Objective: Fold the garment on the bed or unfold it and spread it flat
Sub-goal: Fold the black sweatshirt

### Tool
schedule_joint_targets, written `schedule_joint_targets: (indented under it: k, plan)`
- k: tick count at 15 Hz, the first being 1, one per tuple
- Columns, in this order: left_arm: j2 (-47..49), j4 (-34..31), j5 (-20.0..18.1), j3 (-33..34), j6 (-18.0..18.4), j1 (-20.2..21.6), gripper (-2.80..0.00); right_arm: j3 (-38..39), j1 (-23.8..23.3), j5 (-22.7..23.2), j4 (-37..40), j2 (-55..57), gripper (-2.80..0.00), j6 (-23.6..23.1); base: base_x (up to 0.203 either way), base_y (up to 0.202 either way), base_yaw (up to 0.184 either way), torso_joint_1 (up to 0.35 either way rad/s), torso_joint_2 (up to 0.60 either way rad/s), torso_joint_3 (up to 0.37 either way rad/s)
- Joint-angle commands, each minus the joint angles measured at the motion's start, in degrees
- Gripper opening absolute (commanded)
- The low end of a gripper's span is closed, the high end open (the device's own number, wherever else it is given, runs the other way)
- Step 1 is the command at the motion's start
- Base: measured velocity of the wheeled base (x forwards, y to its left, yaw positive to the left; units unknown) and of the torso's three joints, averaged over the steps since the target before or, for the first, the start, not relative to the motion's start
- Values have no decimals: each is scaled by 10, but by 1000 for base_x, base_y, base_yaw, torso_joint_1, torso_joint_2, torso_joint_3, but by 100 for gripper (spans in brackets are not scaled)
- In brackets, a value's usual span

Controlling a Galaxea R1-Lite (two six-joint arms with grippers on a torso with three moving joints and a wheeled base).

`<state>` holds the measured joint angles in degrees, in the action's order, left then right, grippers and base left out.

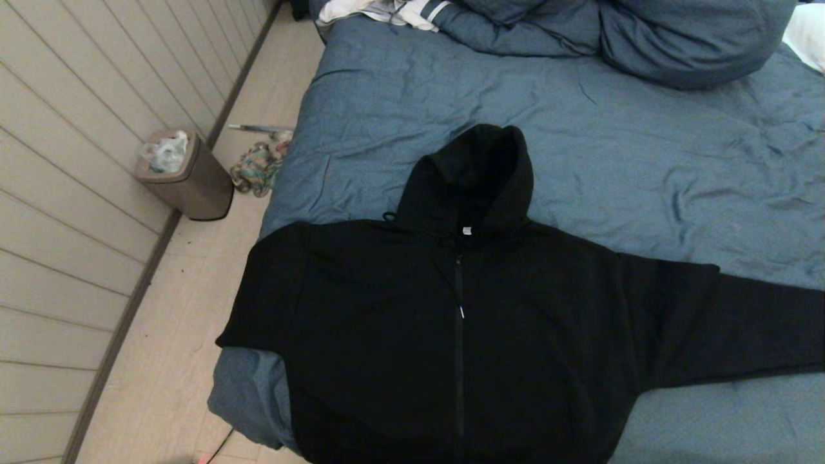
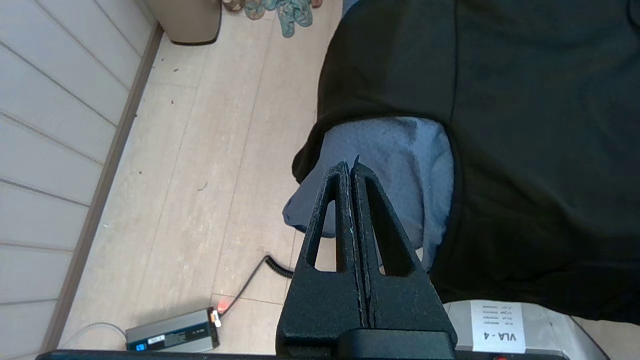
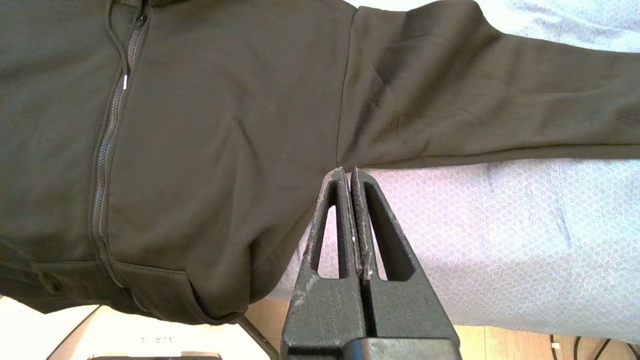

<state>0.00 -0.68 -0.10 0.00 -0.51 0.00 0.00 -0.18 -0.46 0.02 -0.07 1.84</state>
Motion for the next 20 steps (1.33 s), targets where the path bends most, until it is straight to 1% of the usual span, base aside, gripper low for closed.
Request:
schedule_joint_targets:
  k: [1,9,12,14,15,17,18,20]
  plan:
    - [1,0,0,1,-1,0,-280,1,0,0,0,-4,-280,0,0,0,0,0,0,0]
    - [0,0,0,1,-3,0,-280,1,0,0,1,-5,-280,1,0,0,0,0,0,0]
    - [0,0,-2,0,1,1,-280,-1,0,3,-1,-5,-280,-7,0,0,0,0,0,0]
    - [0,-9,0,-3,5,1,-280,-20,0,8,23,-4,-280,-7,0,0,0,0,0,0]
    - [1,-12,0,-4,7,1,-280,-56,0,16,45,-4,-280,-4,0,0,0,0,0,0]
    - [0,-15,0,-5,8,1,-280,-186,0,50,127,7,-280,13,0,0,0,0,0,0]
    - [0,-15,0,-5,8,1,-280,-244,0,61,149,37,-280,25,0,0,0,0,0,0]
    - [0,-14,0,-4,8,1,-280,-317,2,69,156,150,-280,66,0,0,0,0,0,0]
